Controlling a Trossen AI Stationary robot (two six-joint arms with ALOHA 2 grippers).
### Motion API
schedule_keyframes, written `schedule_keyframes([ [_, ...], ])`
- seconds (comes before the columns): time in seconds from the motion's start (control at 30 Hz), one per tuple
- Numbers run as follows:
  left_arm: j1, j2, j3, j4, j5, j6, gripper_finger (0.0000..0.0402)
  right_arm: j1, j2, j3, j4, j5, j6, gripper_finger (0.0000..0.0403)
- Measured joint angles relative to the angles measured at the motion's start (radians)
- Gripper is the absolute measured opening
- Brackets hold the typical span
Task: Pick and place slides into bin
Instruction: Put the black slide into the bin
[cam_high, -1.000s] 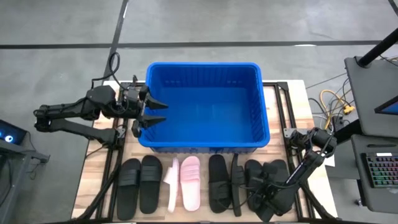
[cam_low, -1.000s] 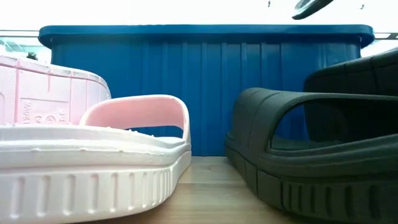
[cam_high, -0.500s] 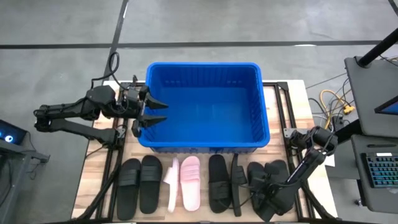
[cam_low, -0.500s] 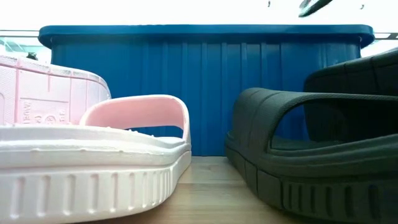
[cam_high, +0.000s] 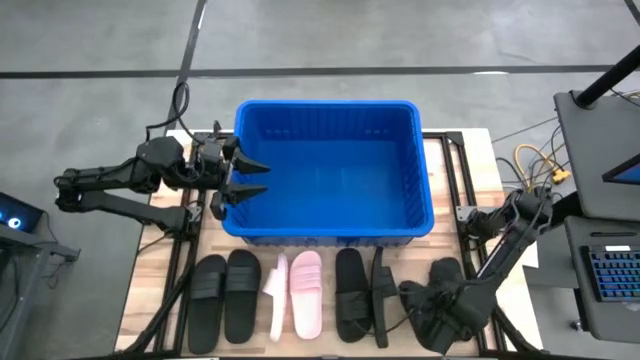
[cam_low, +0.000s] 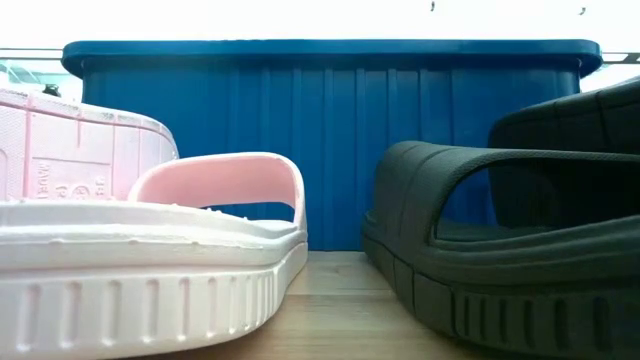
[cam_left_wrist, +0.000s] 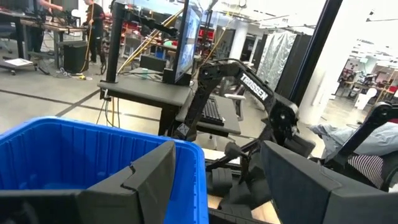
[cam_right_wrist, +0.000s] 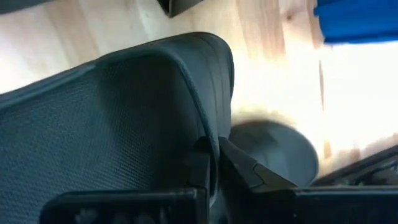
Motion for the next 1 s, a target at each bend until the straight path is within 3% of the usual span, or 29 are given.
schedule_keyframes([
  [0.3, 0.0, 0.001, 0.0, 0.004, 0.0, 0.0, 0.0222, -0.007, -0.189, 0.002, 0.024, -0.031, 0.107, 0.0013],
  [0.47, 0.0, 0.0, 0.0, 0.004, 0.0, 0.0, 0.0222, -0.013, -0.313, 0.003, 0.049, 0.045, 0.169, 0.0013],
  [0.7, 0.0, 0.0, 0.0, 0.003, 0.0, 0.0, 0.0222, -0.013, -0.469, 0.003, 0.136, 0.271, 0.179, 0.0013],
  [1.0, 0.0, 0.001, 0.0, 0.036, 0.0, 0.0, 0.0222, -0.02, -0.596, 0.003, 0.212, 0.714, 0.009, 0.0013],
])
